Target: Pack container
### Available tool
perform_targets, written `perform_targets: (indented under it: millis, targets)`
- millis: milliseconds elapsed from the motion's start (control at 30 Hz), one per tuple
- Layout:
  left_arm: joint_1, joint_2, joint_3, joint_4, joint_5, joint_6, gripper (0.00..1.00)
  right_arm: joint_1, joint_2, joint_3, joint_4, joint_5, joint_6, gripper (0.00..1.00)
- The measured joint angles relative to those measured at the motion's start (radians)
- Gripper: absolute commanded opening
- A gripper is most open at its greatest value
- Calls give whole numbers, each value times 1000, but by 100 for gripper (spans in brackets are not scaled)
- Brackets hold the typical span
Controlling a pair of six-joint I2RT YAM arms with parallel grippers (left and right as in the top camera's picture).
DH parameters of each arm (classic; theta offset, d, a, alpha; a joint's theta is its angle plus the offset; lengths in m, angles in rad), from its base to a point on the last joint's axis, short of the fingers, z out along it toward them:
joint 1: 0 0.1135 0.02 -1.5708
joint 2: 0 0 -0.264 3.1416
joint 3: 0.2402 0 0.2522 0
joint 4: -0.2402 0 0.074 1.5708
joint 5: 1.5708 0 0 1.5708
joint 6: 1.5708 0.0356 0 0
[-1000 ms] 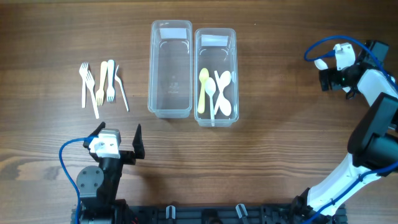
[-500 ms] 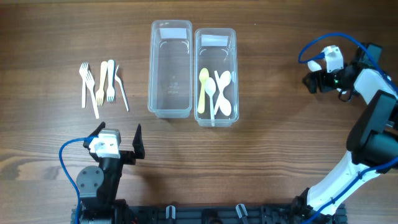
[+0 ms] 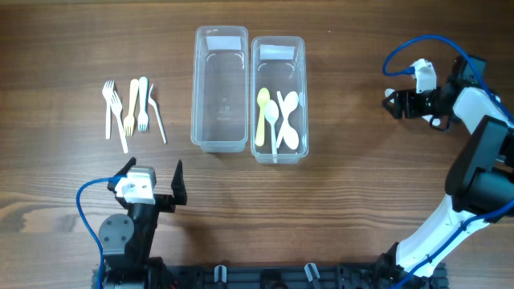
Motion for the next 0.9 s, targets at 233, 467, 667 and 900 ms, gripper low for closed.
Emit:
perform_targets:
  millis: [233, 467, 667, 900]
  targets:
    - [0, 0, 0, 0, 0, 0, 100, 1, 0, 0, 55, 186, -39, 43]
    - [0, 0, 0, 0, 0, 0, 100, 0, 0, 0, 129, 322, -90, 12]
    - [0, 0, 0, 0, 0, 0, 100, -3, -2, 7, 151, 340, -102, 4]
    - [0, 0, 0, 0, 0, 0, 100, -3, -2, 8, 137, 275, 12, 4]
